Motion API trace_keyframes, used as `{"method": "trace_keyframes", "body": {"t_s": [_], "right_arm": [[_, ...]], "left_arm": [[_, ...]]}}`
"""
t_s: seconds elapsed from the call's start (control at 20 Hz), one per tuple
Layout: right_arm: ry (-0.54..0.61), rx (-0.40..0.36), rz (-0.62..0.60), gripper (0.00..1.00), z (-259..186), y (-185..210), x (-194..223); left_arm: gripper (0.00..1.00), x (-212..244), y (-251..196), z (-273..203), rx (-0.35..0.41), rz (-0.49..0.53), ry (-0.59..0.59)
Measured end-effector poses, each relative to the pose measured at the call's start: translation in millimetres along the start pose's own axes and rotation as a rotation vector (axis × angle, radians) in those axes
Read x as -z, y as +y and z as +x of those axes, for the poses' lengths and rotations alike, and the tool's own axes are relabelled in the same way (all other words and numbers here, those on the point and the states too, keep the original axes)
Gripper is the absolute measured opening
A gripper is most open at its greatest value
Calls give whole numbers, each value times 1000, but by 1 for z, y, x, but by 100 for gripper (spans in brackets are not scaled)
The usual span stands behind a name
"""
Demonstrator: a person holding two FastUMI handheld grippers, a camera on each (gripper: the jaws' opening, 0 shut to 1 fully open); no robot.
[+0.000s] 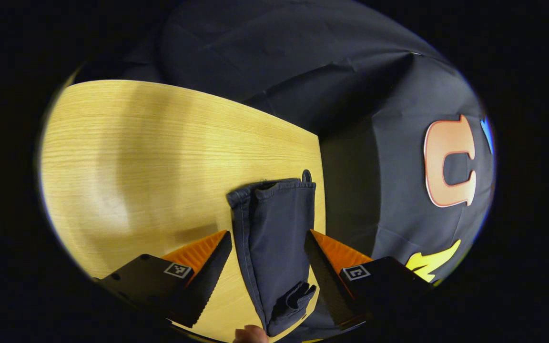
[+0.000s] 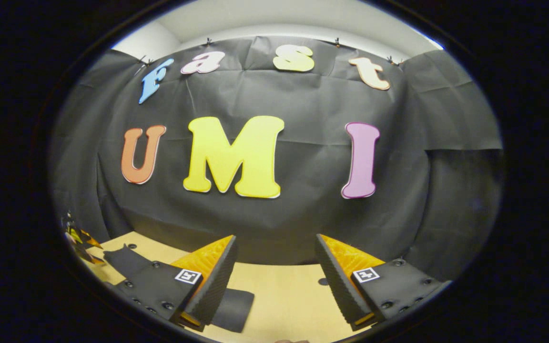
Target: Grasp the waist and the cuffs of the jeans and fold them to make the two legs overlap; first hold the waist and fold one-third of the jeans toward the cuffs, then hold the cuffs and fold the remaining one-third in the same direction to finish folding.
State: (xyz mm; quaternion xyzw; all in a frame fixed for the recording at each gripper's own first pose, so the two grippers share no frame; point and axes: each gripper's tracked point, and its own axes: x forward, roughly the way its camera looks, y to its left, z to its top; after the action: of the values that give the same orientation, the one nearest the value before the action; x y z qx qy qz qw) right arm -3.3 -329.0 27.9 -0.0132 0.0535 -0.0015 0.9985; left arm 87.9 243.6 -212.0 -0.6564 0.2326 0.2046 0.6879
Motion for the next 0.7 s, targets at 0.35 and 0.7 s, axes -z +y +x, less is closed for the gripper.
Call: {"method": "trace_keyframes", "body": {"t_s": [0.35, 0.7], "right_arm": [[28, 97, 24, 98, -15, -47, 4], [53, 133, 75, 96, -19, -65, 11]], "left_arm": [[99, -7, 2, 28, -65, -34, -8], [98, -14, -8, 48, -63, -37, -39]]}}
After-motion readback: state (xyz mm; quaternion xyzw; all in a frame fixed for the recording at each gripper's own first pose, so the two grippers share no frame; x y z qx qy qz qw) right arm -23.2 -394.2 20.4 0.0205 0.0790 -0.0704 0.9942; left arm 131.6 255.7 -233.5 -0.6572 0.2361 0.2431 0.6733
